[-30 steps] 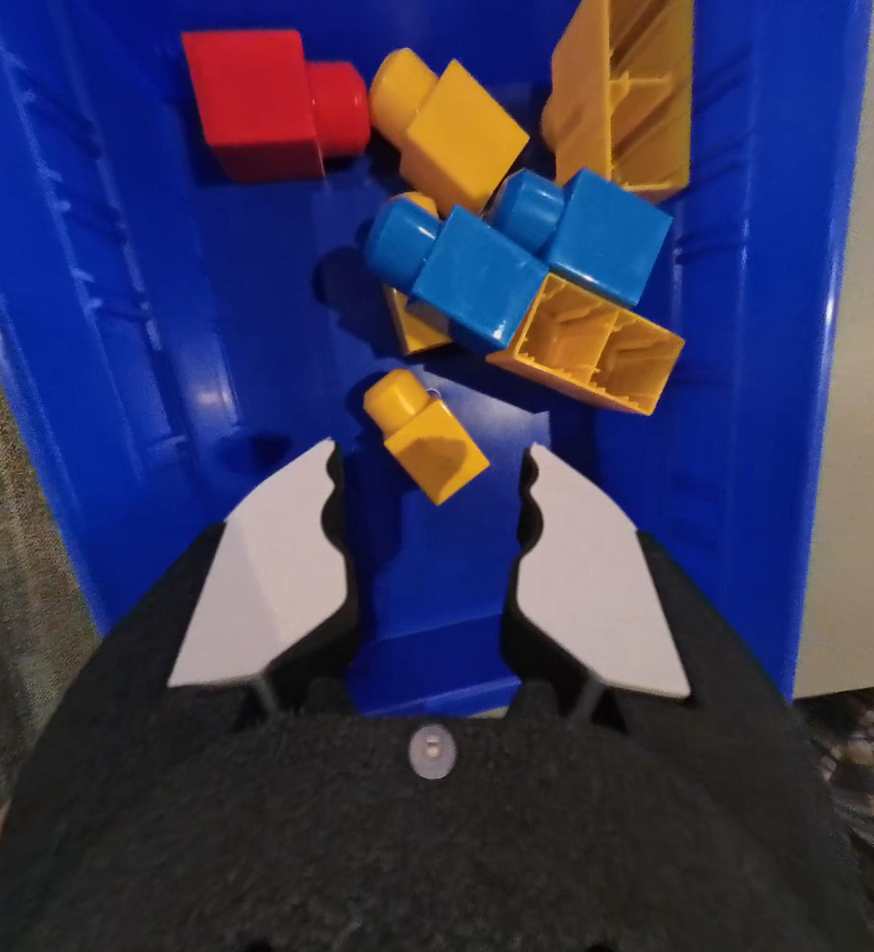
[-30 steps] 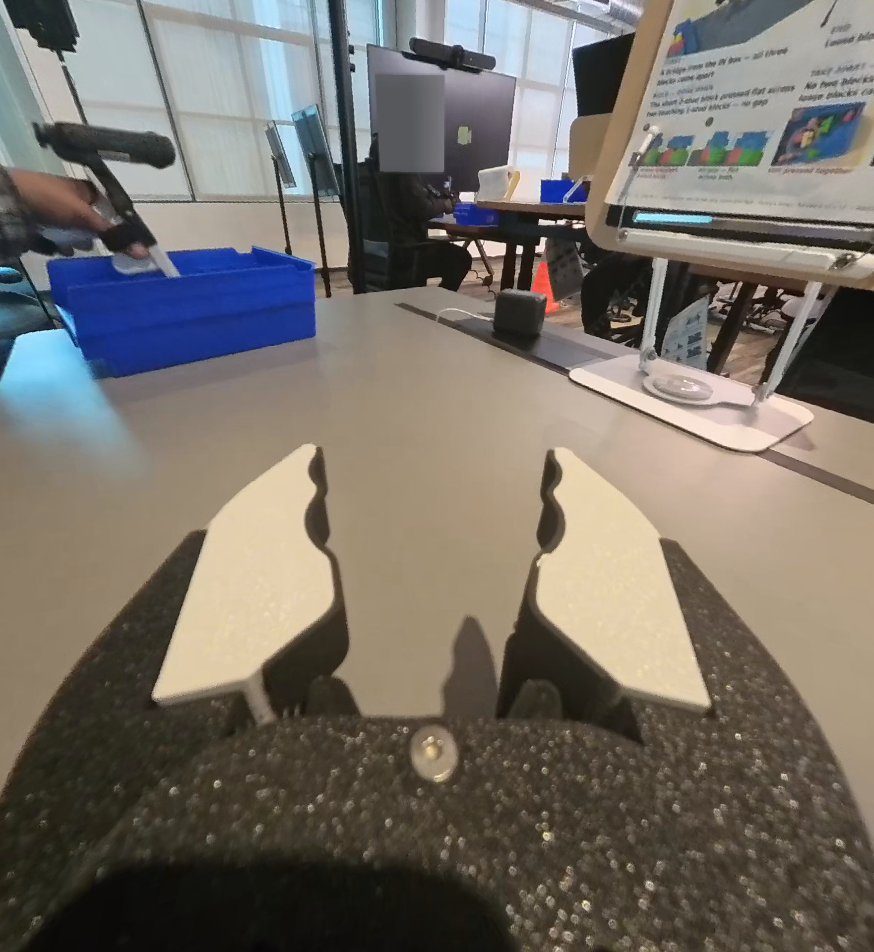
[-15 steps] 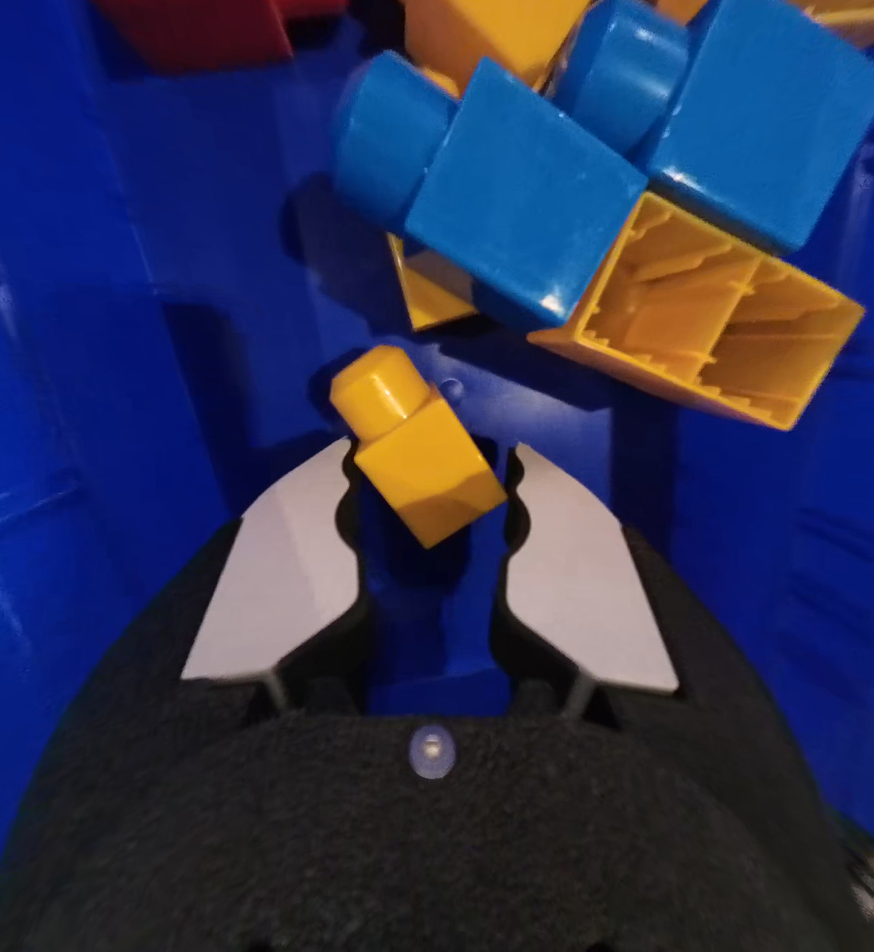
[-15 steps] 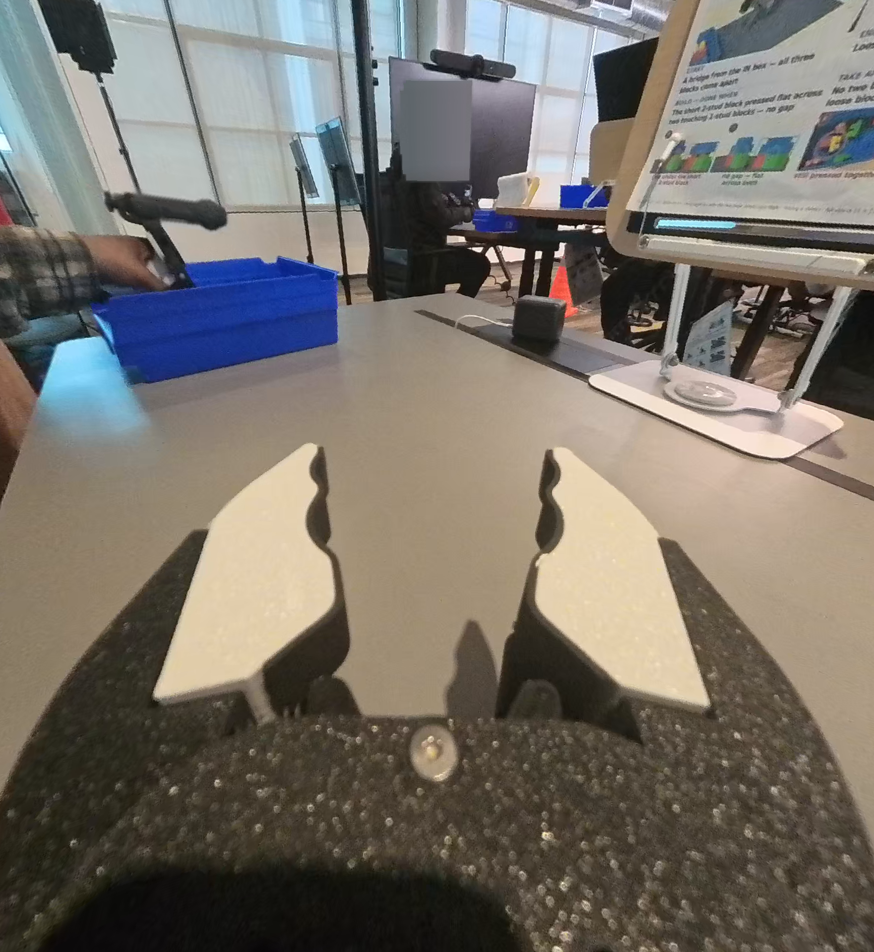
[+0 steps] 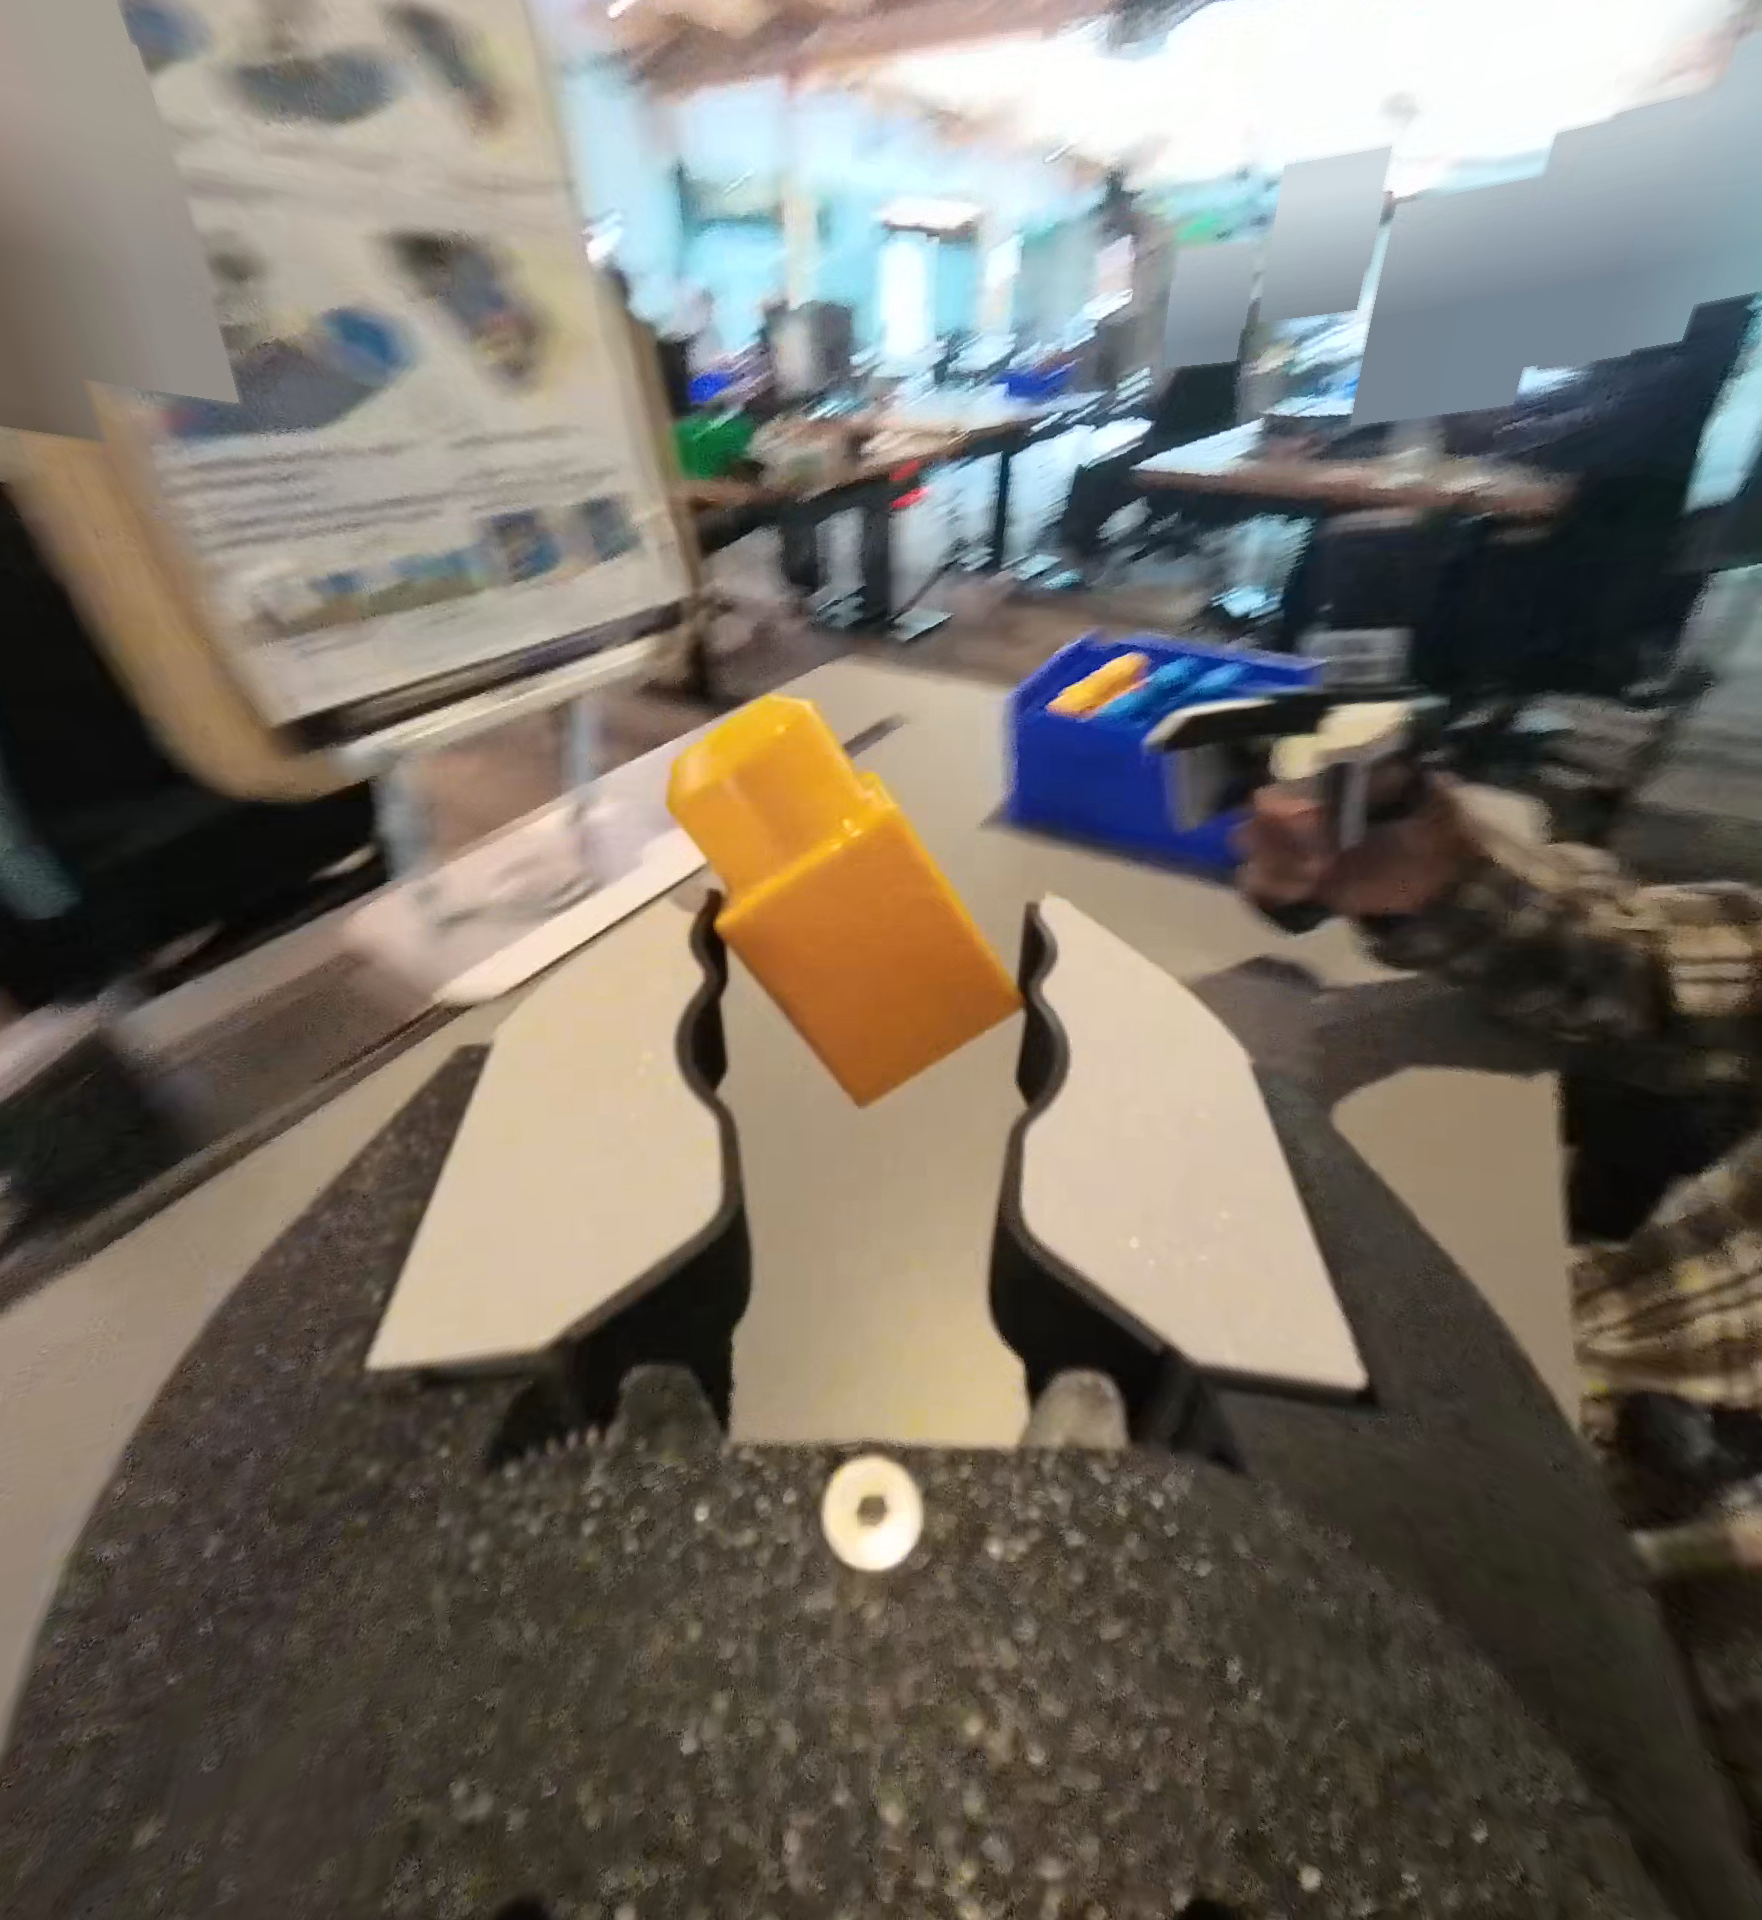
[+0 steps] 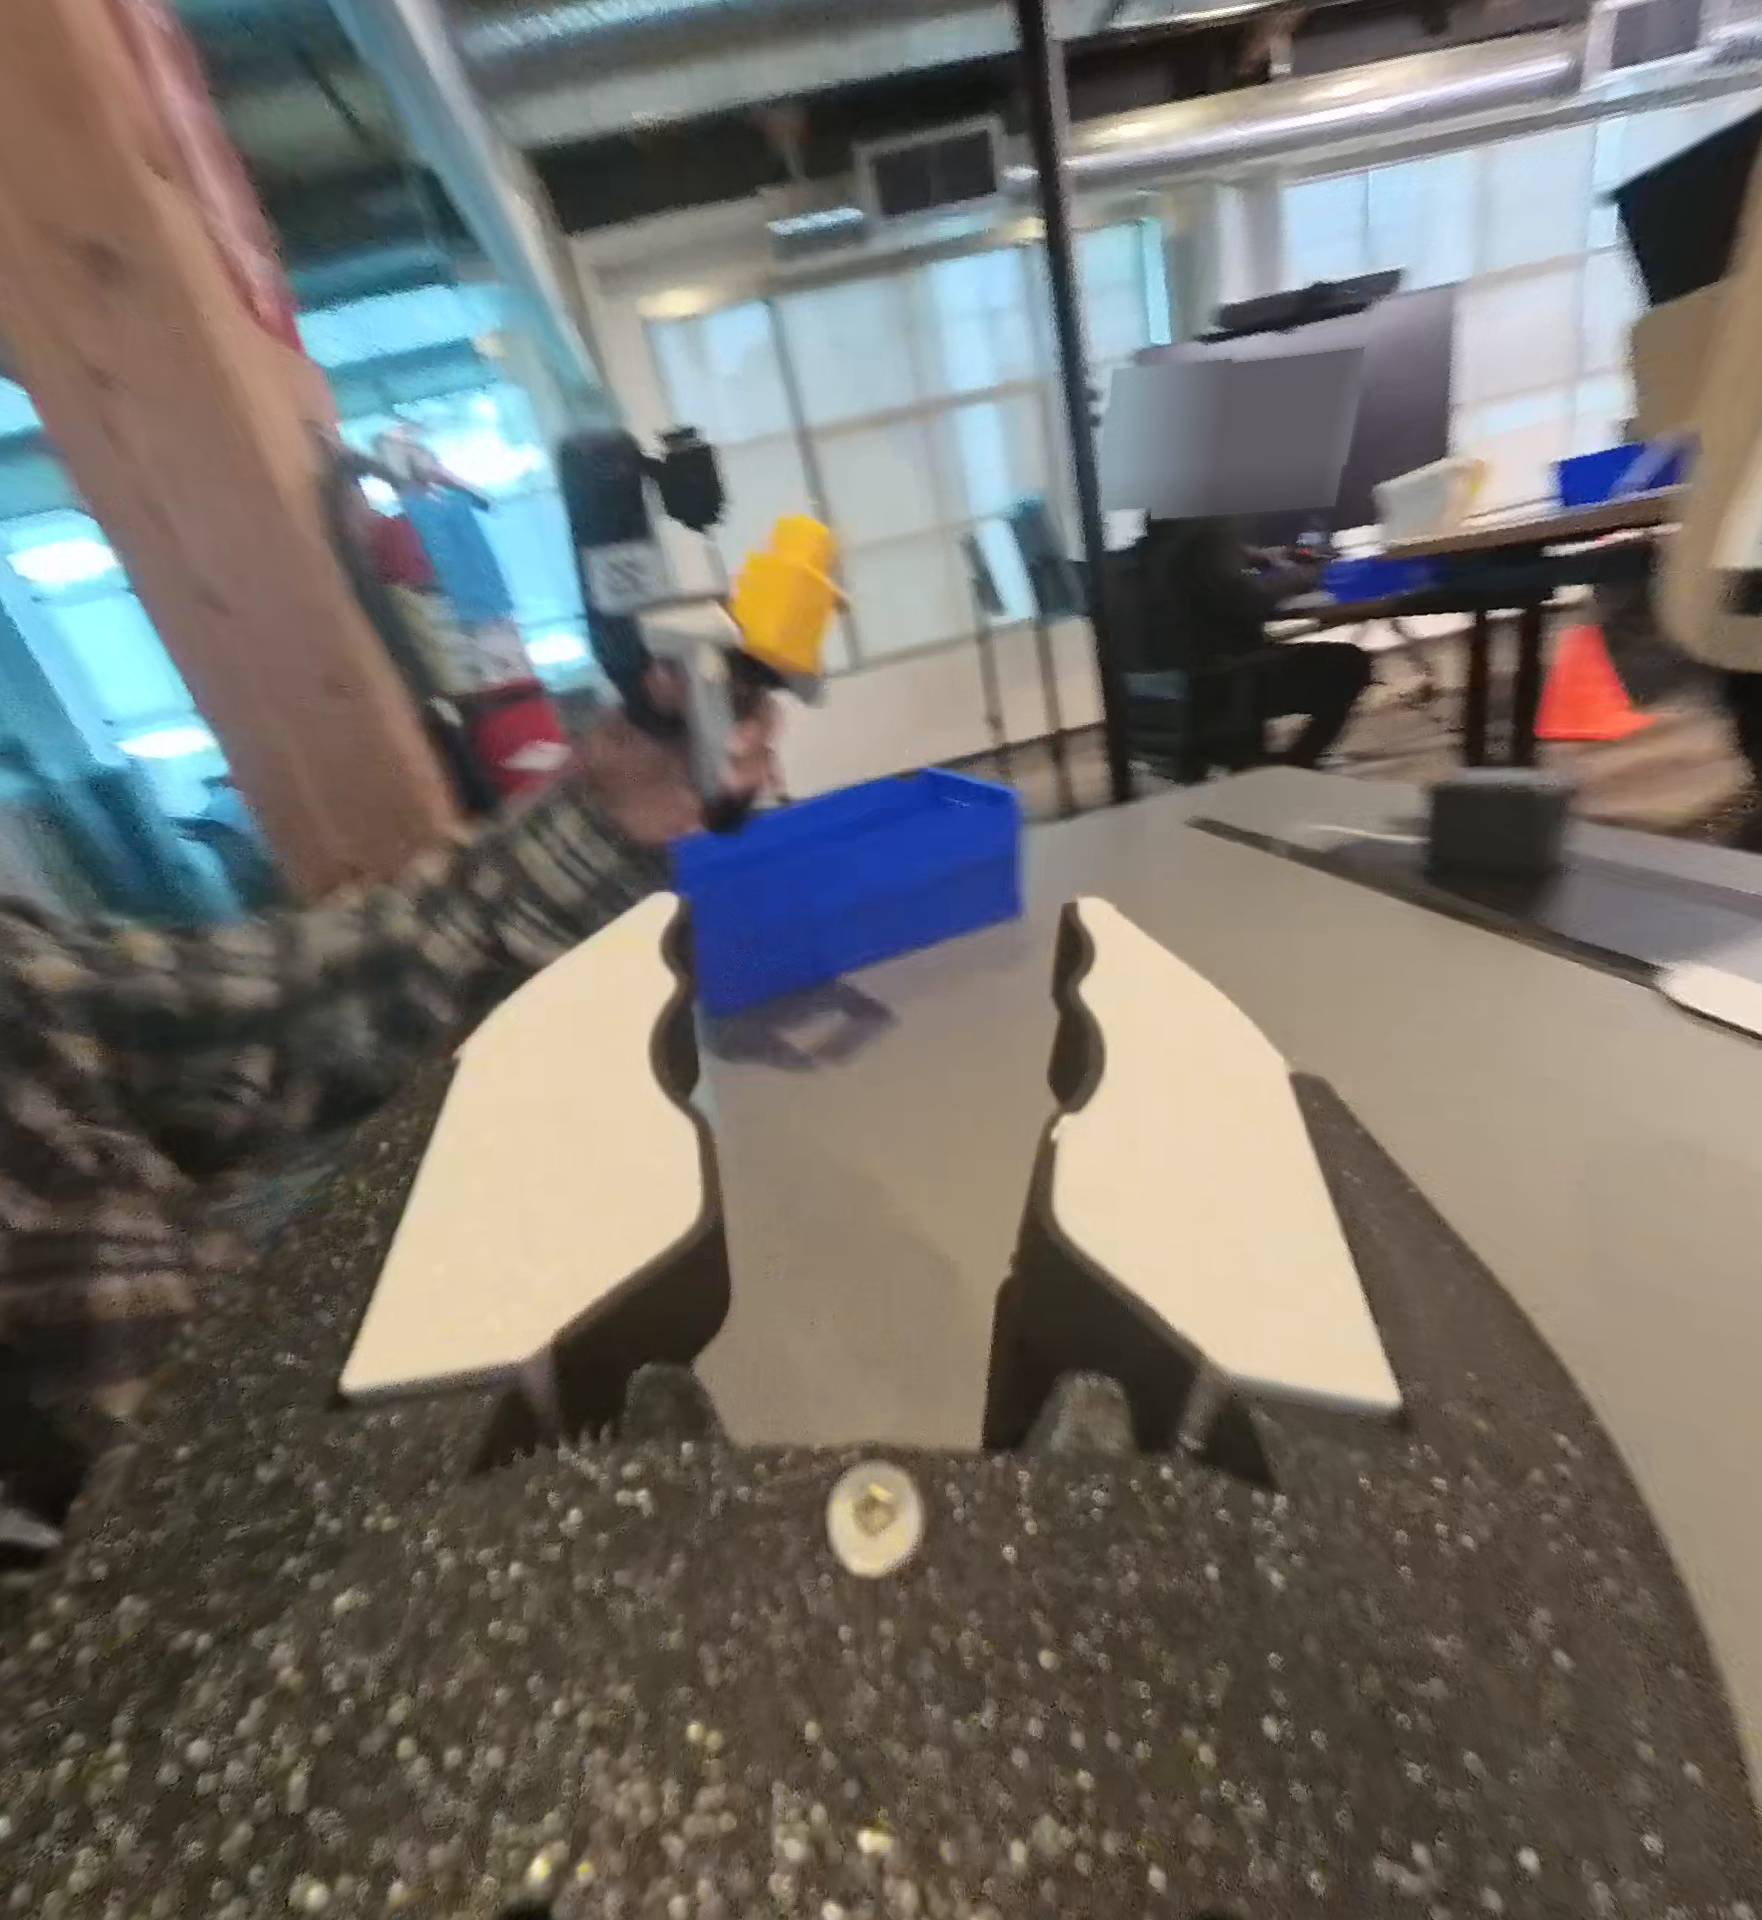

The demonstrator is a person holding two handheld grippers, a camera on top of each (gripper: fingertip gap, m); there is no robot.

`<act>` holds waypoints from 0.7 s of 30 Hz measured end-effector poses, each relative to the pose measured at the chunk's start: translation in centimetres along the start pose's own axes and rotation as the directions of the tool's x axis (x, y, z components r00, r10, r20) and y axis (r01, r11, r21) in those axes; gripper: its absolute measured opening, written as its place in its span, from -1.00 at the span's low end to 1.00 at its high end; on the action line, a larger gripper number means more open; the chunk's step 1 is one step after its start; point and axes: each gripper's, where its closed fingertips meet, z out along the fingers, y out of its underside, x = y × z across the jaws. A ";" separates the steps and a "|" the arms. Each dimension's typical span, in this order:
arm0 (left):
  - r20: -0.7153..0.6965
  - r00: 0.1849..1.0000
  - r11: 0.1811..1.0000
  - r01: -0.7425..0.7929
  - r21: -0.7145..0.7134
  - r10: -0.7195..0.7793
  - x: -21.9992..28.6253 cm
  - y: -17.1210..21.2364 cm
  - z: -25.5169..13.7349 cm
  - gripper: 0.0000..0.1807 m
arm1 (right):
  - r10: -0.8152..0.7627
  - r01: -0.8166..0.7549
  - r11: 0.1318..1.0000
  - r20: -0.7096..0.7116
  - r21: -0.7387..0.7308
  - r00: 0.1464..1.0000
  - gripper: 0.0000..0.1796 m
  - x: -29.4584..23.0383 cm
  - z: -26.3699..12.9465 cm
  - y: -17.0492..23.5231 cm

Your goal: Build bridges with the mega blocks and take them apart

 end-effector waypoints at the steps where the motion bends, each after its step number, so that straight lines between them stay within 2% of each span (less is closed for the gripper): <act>1: -0.090 0.996 0.999 0.002 0.050 0.003 1.6 0.2 2.4 -0.40 | 0.032 -0.032 0.999 0.063 0.002 0.998 -0.27 -0.4 1.1 -0.7; 5: -0.324 0.946 0.979 0.058 0.196 0.009 5.8 1.9 9.5 -0.40 | 0.167 -0.168 0.986 0.220 -0.014 0.961 -0.26 -0.8 4.9 -2.5; 8: -0.377 0.925 0.972 0.043 0.233 0.050 7.1 3.3 12.1 -0.41 | 0.231 -0.225 0.973 0.224 -0.052 0.947 -0.25 0.5 6.4 -2.3; 13: -0.393 0.914 0.983 -0.030 0.180 0.100 8.2 5.7 13.5 -0.40 | 0.251 -0.242 0.968 0.251 -0.067 0.935 -0.25 1.1 7.0 -1.5; 21: -0.332 0.910 0.966 -0.205 0.156 0.247 9.2 7.2 13.6 -0.40 | 0.130 -0.121 0.991 0.291 -0.050 0.948 -0.28 0.2 7.2 0.7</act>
